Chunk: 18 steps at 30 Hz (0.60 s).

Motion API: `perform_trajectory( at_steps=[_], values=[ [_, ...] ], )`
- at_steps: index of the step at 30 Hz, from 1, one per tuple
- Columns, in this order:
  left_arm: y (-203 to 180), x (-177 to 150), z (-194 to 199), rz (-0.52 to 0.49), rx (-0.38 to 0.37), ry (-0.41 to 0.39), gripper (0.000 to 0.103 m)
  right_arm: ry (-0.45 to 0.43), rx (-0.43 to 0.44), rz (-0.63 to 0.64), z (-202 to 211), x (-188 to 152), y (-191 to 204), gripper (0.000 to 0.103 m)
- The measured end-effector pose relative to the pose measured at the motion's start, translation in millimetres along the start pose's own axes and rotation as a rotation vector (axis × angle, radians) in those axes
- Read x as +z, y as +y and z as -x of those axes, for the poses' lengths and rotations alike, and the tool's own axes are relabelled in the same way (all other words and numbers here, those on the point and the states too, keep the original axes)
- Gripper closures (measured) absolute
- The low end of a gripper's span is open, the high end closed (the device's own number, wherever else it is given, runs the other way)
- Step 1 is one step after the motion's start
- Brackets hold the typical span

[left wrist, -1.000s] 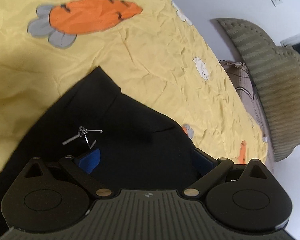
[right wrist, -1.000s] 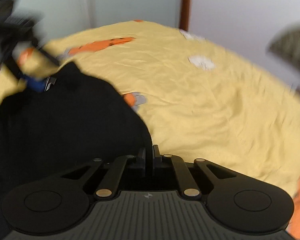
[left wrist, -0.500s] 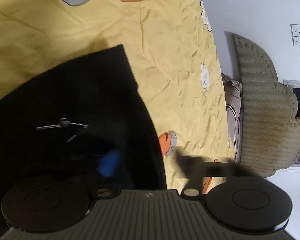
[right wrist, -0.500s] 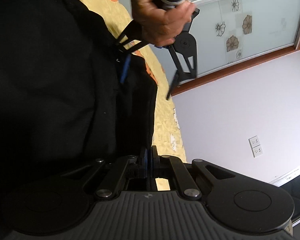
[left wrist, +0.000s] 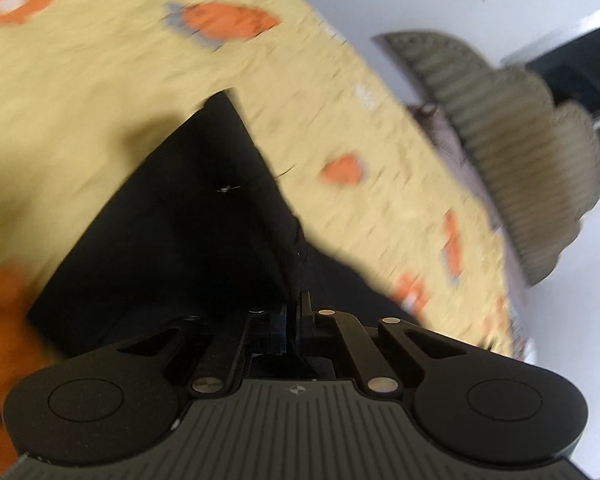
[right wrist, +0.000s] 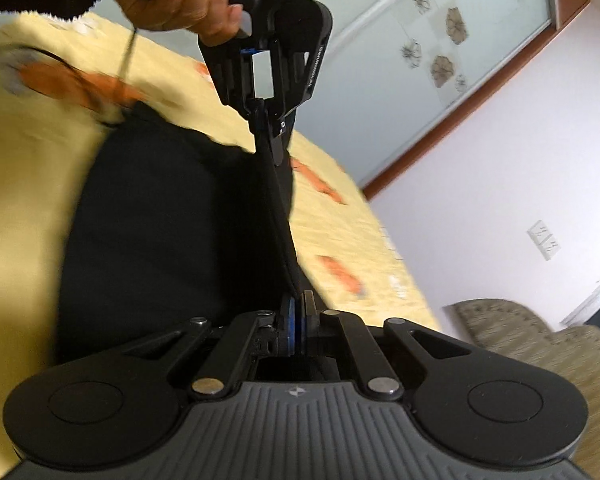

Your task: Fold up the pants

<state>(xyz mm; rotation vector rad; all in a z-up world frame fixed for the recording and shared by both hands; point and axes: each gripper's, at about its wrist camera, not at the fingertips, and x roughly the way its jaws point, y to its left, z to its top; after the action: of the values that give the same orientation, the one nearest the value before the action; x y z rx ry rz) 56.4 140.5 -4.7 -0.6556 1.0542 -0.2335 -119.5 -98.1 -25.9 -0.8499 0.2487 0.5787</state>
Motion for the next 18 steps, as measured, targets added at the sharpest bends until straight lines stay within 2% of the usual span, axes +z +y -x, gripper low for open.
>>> perform_trajectory(
  at_steps=[4, 7, 10, 12, 14, 15, 16, 17, 18],
  values=[
    [27, -37, 6, 0.008, 0.082, 0.033, 0.100, 0.012, 0.091, -0.019, 15, 1, 32, 0.101],
    [40, -47, 5, 0.039, 0.100, 0.039, 0.100, 0.026, 0.130, -0.052, 23, -4, 44, 0.101],
    [28, -53, 11, -0.039, 0.141, -0.004, 0.097, 0.048, 0.151, -0.082, 25, -3, 46, 0.101],
    [26, -58, 11, -0.052, 0.165, -0.004, 0.098, 0.072, 0.174, -0.109, 22, -7, 52, 0.098],
    [19, -62, 15, -0.090, 0.194, -0.023, 0.092, 0.055, 0.164, -0.101, 31, -8, 54, 0.097],
    [15, -64, 18, -0.110, 0.214, -0.030, 0.079, 0.039, 0.178, -0.102, 44, -13, 53, 0.094],
    [15, -67, 23, -0.128, 0.233, -0.038, 0.074, 0.017, 0.183, -0.129, 54, -16, 47, 0.094],
    [23, -73, 34, -0.134, 0.254, -0.045, 0.072, -0.006, 0.186, -0.203, 64, -20, 35, 0.094],
    [20, -75, 36, -0.137, 0.289, -0.058, 0.065, -0.021, 0.187, -0.282, 69, -24, 23, 0.094]
  ],
)
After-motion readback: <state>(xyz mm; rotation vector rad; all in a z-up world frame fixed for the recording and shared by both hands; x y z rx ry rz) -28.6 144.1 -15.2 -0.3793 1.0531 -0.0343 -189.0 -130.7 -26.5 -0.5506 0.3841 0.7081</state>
